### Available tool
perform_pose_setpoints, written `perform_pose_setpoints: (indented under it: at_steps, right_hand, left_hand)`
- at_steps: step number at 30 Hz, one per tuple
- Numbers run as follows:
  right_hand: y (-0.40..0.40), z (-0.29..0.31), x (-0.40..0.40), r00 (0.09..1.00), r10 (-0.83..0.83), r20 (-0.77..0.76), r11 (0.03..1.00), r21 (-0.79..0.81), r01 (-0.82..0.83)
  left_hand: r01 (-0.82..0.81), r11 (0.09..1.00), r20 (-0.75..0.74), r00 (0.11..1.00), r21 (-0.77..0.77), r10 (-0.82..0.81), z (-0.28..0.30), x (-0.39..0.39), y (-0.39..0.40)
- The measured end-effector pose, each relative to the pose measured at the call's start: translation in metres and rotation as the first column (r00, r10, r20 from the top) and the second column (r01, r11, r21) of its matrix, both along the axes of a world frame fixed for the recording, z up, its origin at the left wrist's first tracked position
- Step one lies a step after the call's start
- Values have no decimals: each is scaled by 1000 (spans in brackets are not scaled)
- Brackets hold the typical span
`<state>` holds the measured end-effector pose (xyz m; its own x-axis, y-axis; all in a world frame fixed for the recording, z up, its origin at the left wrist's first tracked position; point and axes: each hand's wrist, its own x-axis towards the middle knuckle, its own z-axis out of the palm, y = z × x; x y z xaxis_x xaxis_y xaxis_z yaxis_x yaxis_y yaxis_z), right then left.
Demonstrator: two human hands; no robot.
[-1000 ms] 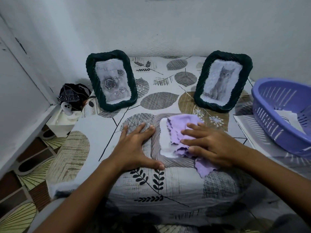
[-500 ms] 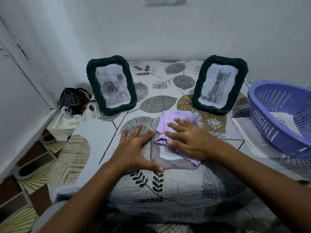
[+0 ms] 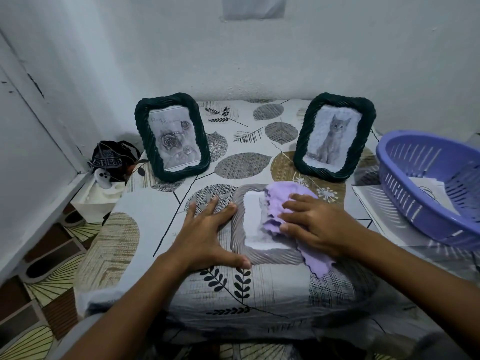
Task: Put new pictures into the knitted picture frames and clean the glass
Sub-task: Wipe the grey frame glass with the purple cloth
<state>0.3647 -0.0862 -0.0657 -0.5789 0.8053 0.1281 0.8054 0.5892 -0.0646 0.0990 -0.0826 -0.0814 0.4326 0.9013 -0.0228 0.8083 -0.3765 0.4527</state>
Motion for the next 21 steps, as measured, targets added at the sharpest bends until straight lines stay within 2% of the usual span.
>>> perform_pose_setpoints:
  at_steps: [3, 7, 12, 15, 21]
  right_hand:
    - [18, 0, -4, 987, -131, 94, 990, -38, 135]
    - [36, -1, -21, 977, -180, 118, 978, -81, 190]
    - [33, -5, -32, 990, -111, 92, 983, -136, 123]
    - [18, -8, -39, 998, -43, 42, 977, -206, 51]
    - [-16, -6, -29, 997, 26, -68, 969, -242, -42]
  left_hand:
    - [-3, 1000, 0, 1000, -14, 3, -1, -1, 0]
    - [-20, 999, 9, 1000, -34, 20, 1, -1, -1]
    - [-22, 999, 2, 1000, -23, 22, 1, 0, -3]
    - [-46, 999, -4, 999, 0, 46, -7, -1, 1]
    - [-23, 1000, -20, 1000, 11, 23, -5, 1, 0]
